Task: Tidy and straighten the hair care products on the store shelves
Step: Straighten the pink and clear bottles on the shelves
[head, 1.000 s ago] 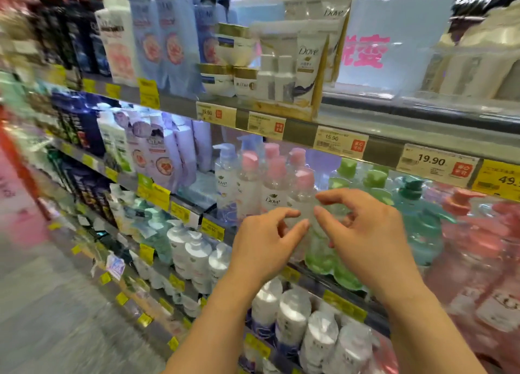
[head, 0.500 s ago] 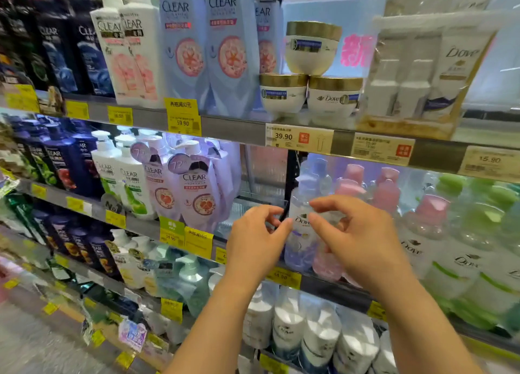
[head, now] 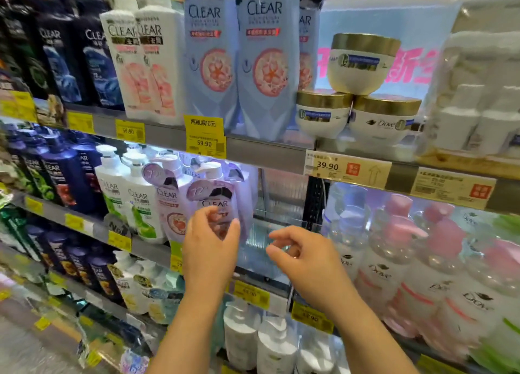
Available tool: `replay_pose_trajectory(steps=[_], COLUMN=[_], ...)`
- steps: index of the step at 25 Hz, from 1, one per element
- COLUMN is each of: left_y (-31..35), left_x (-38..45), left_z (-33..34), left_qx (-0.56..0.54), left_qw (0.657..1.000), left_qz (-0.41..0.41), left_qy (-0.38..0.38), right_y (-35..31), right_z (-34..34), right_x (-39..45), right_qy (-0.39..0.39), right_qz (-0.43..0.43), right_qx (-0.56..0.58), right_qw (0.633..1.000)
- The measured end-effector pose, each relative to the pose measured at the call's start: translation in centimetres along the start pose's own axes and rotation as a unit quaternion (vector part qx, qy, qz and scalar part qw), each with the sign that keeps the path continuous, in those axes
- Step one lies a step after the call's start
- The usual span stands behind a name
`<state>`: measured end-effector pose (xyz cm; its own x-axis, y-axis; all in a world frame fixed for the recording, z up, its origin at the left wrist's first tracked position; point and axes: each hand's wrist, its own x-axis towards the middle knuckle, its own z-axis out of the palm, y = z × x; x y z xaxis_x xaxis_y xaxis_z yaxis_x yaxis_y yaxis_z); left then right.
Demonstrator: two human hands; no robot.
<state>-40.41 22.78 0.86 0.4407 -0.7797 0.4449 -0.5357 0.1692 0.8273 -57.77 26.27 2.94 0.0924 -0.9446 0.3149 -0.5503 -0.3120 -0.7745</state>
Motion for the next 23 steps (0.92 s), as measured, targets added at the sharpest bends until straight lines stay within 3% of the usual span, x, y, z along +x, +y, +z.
replay_pose_trajectory(steps=[4, 10, 17, 23], left_y=[-3.0, -4.8, -6.1, -6.3], left_x=[1.8, 4.1, 7.0, 8.1], left_z=[-2.2, -3.2, -4.3, -4.7], left_qx=[0.043, 0.131, 0.132, 0.11], left_qw=[0.998, 0.989, 0.967, 0.96], left_qz=[-0.047, -0.034, 0.043, 0.078], left_qy=[0.03, -0.059, -0.213, -0.247], right_y=[1.0, 0.7, -1.3, -2.9], right_z=[4.5, 9.8, 11.7, 12.8], right_x=[4.2, 7.0, 7.4, 5.9], right_qy=[-0.056, -0.074, 0.026, 0.132], right_qz=[0.032, 0.065, 0.111, 0.15], right_qx=[0.02, 0.059, 0.063, 0.001], right_qw=[0.998, 0.993, 0.991, 0.98])
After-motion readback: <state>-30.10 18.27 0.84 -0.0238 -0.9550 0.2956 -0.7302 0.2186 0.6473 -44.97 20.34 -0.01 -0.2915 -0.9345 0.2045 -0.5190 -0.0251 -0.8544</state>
